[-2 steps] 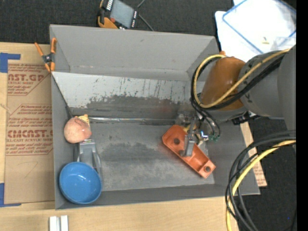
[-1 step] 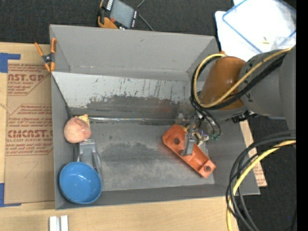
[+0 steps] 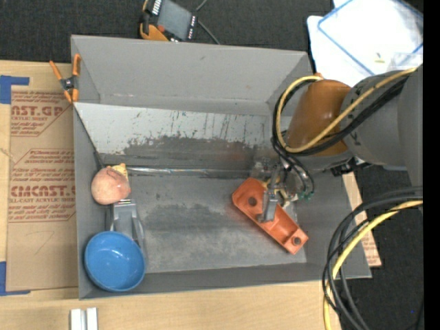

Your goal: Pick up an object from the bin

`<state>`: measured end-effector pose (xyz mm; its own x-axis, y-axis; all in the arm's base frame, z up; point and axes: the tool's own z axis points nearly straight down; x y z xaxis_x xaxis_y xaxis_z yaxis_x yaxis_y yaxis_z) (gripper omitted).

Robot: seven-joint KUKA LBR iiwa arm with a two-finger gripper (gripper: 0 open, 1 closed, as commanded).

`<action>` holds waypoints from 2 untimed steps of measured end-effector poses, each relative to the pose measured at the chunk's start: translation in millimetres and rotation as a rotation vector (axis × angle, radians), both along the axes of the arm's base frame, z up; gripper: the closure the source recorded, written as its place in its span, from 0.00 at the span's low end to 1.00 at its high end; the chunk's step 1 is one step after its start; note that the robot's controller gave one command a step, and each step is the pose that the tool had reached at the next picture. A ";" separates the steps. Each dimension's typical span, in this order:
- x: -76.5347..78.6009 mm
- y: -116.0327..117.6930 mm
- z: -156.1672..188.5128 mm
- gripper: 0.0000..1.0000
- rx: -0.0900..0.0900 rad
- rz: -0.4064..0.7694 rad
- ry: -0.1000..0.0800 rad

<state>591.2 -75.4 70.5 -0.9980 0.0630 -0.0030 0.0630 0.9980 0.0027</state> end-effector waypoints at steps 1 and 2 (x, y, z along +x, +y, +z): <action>-0.2 0.4 0.2 0.00 -0.001 0.010 -0.003; 3.6 0.6 3.2 1.00 -0.001 0.001 -0.013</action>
Offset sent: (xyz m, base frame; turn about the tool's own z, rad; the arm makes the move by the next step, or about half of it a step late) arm 0.0000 0.0001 0.0000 -0.0006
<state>594.8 -74.7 73.7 -0.9979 0.0621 -0.0159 0.0620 0.9981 0.0027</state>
